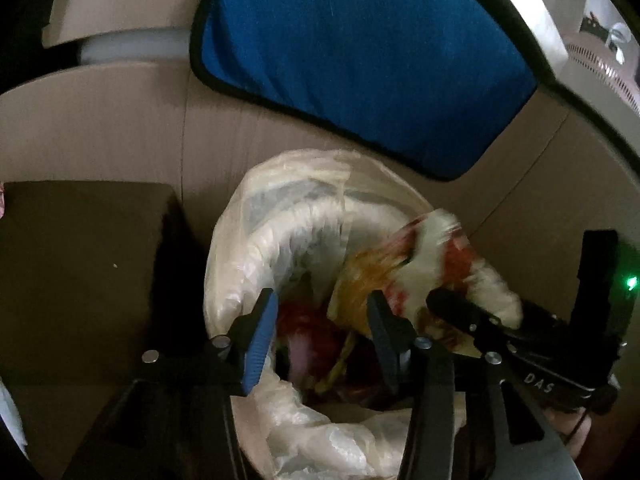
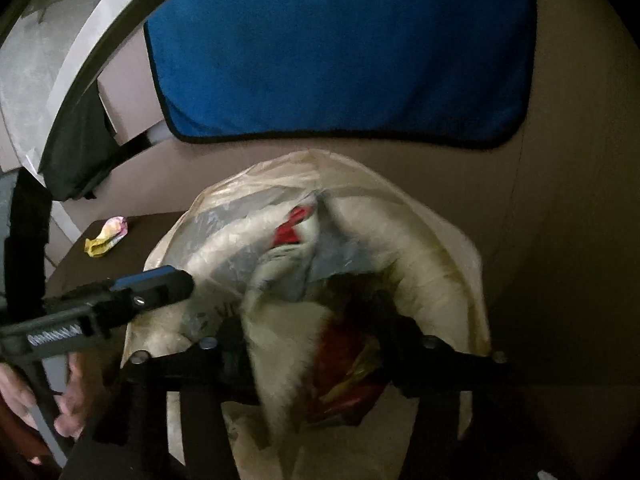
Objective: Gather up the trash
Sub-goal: 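Lower both items into the bin and open both grippers, then grasp the yellow-pink snack wrapper with the left gripper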
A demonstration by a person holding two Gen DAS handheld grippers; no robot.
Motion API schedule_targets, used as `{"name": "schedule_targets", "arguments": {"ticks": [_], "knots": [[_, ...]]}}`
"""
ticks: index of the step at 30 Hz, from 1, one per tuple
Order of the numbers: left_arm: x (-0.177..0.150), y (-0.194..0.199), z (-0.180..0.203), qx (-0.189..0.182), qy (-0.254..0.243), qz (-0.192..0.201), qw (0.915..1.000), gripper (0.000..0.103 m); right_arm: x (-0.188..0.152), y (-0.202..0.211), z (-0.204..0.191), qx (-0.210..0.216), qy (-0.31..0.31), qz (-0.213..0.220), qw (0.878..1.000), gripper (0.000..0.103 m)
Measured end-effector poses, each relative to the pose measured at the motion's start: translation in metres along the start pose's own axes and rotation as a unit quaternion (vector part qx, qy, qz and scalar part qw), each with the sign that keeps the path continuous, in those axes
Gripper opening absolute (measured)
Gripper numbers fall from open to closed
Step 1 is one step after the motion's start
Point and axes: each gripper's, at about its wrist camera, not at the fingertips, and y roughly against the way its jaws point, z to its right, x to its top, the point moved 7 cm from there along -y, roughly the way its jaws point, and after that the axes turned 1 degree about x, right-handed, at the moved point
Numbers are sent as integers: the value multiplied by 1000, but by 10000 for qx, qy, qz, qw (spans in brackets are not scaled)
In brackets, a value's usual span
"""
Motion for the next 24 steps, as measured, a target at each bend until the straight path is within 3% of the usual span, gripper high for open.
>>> {"name": "schedule_targets", "arguments": {"ticks": [4,12,20,24], "knots": [[9,21,-9,53,105,225,9997,49,8,18,2,-66,10,245,9997,62],[14,72,-64,482,338,633,9963,49,26,40,-19,-92,182,509,9985,62],[15,134,-163,1186,696,1048,9849,50,33,37,-78,290,413,639,9967,62],[21,153,-223,1368,906,1156,9797,54,32,20,-122,562,652,532,9949,62]]}}
